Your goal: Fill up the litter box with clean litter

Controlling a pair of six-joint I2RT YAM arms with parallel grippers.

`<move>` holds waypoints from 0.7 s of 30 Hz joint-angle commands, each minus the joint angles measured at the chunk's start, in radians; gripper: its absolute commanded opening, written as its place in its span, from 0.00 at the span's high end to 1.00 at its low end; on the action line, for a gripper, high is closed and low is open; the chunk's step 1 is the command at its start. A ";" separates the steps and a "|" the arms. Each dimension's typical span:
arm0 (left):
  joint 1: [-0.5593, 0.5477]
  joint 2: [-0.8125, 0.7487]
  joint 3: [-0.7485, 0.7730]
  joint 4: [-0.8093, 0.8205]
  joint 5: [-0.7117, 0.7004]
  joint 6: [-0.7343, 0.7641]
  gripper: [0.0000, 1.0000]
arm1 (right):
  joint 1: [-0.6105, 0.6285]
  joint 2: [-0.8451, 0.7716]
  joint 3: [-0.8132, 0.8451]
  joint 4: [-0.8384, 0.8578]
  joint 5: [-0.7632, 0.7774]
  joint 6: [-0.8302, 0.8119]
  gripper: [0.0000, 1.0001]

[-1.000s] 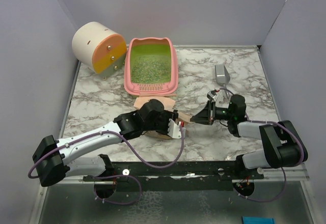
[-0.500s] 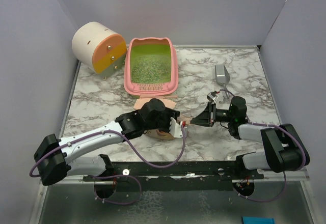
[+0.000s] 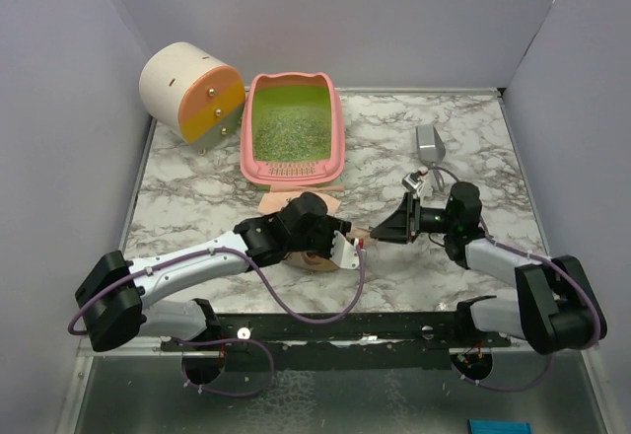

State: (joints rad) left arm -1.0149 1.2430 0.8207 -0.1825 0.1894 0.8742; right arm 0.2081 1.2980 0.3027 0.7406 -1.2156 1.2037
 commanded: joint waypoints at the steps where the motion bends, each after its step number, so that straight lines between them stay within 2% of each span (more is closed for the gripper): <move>1: -0.001 0.006 0.053 -0.084 0.015 0.001 0.58 | -0.003 -0.142 0.149 -0.437 0.047 -0.373 0.43; 3: -0.001 0.017 0.079 -0.129 0.032 -0.005 0.59 | -0.003 -0.215 0.228 -0.714 0.169 -0.548 0.34; 7: -0.001 0.047 0.107 -0.161 0.044 -0.039 0.59 | -0.003 -0.336 0.325 -0.909 0.351 -0.724 0.30; 14: -0.001 0.104 0.173 -0.231 0.082 -0.114 0.67 | -0.003 -0.501 0.347 -1.045 0.618 -0.903 0.29; 17: -0.001 0.117 0.170 -0.241 0.077 -0.129 0.69 | -0.003 -0.557 0.324 -1.047 0.621 -0.911 0.29; 21: -0.001 0.132 0.193 -0.268 0.062 -0.174 0.76 | -0.003 -0.594 0.302 -1.045 0.606 -0.916 0.29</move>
State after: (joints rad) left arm -1.0149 1.3563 0.9749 -0.3817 0.2226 0.7658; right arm 0.2073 0.7414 0.6273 -0.2565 -0.6666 0.3450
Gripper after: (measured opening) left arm 0.284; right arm 0.704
